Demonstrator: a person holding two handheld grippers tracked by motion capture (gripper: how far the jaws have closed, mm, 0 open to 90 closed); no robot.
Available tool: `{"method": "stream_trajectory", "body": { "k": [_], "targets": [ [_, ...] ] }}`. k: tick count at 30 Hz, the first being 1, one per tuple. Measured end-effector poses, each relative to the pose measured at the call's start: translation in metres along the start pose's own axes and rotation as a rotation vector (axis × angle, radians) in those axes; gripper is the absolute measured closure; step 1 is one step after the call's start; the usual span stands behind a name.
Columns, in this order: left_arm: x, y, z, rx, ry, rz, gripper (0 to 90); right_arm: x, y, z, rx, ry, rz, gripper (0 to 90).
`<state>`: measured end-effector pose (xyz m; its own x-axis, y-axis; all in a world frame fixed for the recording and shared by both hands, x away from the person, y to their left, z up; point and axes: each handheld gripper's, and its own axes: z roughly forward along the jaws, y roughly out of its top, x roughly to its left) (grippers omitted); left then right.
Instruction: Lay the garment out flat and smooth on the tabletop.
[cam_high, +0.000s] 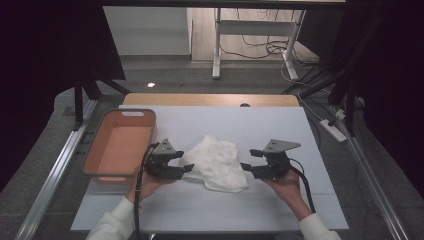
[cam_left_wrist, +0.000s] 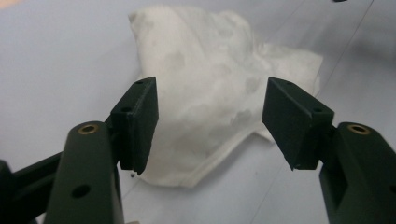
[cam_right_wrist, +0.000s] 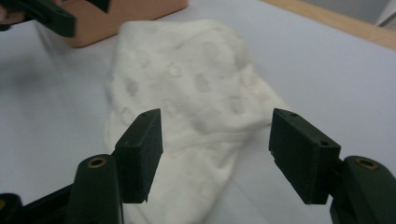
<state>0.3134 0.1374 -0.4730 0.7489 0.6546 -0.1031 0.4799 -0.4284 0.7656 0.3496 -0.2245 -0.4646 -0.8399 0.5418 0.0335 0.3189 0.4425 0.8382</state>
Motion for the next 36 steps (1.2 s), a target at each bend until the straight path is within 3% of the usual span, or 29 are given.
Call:
{"method": "stream_trajectory", "body": {
  "k": [4,9,16,18,19,21,25,28,32,36],
  "targets": [
    [0.002,-0.005,0.007,0.021,-0.007,-0.028,36.2,0.016,-0.001,0.015,0.035,0.061,-0.04,33.9],
    [0.003,-0.007,0.009,0.026,-0.001,-0.031,35.9,0.046,0.0,0.043,0.1,0.128,-0.11,33.9],
    [0.006,-0.006,0.006,0.013,0.008,-0.044,35.5,0.058,-0.01,0.07,0.177,0.136,-0.123,38.5],
    [0.006,-0.006,0.006,0.015,0.007,-0.045,35.5,0.059,-0.014,0.077,0.198,0.11,-0.141,39.6],
    [0.006,-0.006,0.006,0.016,0.006,-0.046,35.5,0.059,-0.015,0.08,0.202,0.1,-0.145,42.0],
    [0.006,-0.005,0.007,0.018,0.005,-0.043,35.5,0.059,-0.017,0.083,0.209,0.087,-0.155,57.2],
    [0.006,-0.005,0.007,0.018,0.004,-0.041,35.5,0.057,-0.015,0.081,0.217,0.074,-0.169,85.7],
    [0.007,-0.006,0.006,0.016,0.005,-0.042,35.5,0.053,-0.011,0.074,0.204,0.081,-0.162,87.3],
    [0.007,-0.007,0.008,0.02,-0.004,-0.047,36.0,0.046,-0.002,0.056,0.134,0.089,-0.136,87.4],
    [0.008,-0.011,0.015,0.05,-0.01,-0.046,36.0,0.038,0.004,0.042,0.085,0.065,-0.12,87.5]
  ]
}}
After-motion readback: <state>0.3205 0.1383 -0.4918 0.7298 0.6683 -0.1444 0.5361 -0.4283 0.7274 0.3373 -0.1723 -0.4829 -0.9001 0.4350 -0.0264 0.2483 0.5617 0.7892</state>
